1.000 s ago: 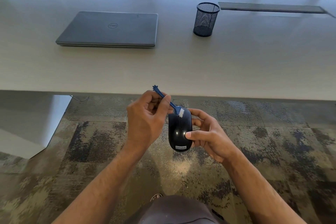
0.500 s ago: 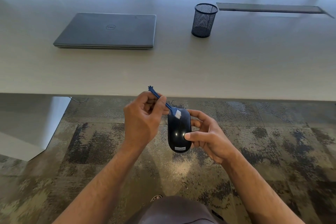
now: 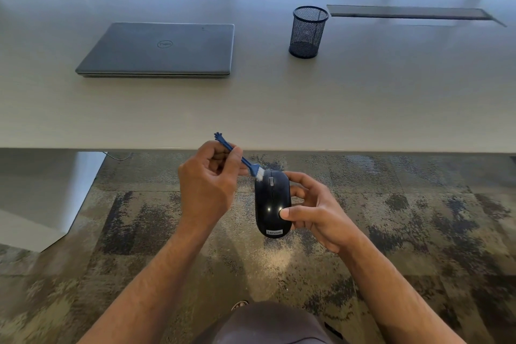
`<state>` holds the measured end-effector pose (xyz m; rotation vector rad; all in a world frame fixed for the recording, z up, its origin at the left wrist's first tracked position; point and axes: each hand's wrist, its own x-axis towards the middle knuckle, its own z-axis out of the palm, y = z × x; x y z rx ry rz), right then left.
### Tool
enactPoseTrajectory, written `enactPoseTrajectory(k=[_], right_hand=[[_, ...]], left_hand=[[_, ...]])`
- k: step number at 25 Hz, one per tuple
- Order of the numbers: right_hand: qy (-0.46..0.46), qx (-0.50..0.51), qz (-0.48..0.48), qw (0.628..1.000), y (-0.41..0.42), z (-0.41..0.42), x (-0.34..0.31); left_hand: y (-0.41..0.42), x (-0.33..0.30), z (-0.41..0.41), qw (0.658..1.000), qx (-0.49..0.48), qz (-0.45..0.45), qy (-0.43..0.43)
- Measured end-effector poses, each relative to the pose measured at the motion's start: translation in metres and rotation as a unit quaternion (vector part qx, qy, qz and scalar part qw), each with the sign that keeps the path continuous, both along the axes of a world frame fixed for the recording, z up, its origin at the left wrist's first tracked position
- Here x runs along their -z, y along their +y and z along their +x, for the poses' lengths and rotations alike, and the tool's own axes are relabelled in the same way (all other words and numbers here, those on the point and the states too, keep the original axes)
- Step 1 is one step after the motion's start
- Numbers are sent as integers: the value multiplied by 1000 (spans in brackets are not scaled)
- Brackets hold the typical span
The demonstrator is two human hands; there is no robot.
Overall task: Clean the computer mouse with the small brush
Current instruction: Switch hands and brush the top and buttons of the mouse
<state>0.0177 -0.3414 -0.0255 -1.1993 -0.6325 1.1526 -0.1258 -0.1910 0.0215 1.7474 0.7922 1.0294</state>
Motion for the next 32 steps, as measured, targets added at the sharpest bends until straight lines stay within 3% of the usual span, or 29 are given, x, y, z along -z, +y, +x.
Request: enactPoseTrajectory(k=[18,22,28,32], right_hand=[[3,5,-7,1000,3,-5,2],[4,7,-15,1000,4,-6,4],[10,20,-13,1000,2,-4,7],[4,20,-22,1000,4,-4,6]], left_hand=[[2,-6,2,1000,-4,-2,29],[-4,-8,2,999,28,-12,-11],[1,-5,-4,1000,14,-8,18],[-3,-6,-5,999,39,-2,-7]])
